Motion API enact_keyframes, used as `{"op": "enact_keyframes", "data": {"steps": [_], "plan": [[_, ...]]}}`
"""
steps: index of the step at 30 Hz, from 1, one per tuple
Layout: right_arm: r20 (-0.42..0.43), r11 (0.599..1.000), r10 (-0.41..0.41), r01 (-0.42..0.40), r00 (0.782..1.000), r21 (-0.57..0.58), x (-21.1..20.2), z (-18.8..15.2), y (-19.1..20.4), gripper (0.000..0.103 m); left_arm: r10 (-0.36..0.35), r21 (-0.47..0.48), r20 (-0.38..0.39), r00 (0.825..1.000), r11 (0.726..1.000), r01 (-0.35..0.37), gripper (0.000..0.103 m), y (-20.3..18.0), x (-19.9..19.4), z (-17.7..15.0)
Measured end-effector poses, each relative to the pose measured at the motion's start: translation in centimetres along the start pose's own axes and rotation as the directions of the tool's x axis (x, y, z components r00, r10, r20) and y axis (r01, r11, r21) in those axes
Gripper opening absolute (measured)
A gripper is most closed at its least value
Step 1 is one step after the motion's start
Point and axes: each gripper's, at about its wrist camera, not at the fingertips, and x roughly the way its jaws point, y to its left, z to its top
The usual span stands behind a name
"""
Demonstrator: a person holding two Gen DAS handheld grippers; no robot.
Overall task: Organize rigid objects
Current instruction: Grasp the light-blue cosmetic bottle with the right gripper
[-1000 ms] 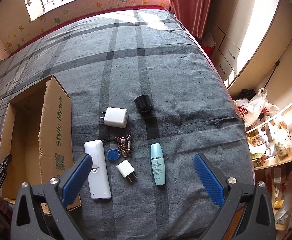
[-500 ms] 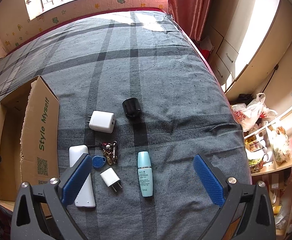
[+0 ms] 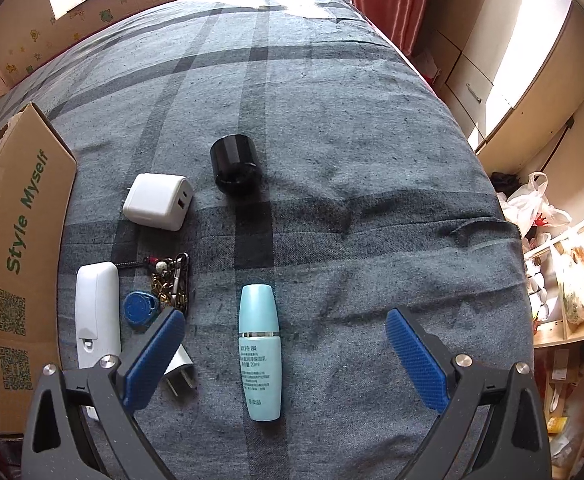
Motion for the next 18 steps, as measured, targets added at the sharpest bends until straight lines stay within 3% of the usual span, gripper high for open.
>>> {"op": "enact_keyframes", "data": {"steps": [7,9,11,18], "plan": [[-0.035,0.999,0.033,-0.032,0.999,0.017,1.6,-0.8,0.0,0.072,0.001,-0.002,0.001,1.0,1.0,-0.001,0.015,-0.1,0.0,0.0],[-0.049,0.997,0.066,-0.064,0.997,0.033,1.8,-1.2,-0.1,0.042,0.002,-0.001,0.001,1.0,1.0,-0.002,0.015,-0.1,0.0,0.0],[-0.073,0.997,0.067,-0.064,0.995,0.032,2.3,-1.5,0.1,0.027,0.003,0.001,0.001,1.0,1.0,-0.003,0.015,-0.1,0.0,0.0],[-0.034,0.999,0.04,-0.039,0.999,0.029,1.1,-2.1,0.4,0.027,0.002,-0.002,0.003,1.0,1.0,-0.002,0.015,-0.1,0.0,-0.1]]}}
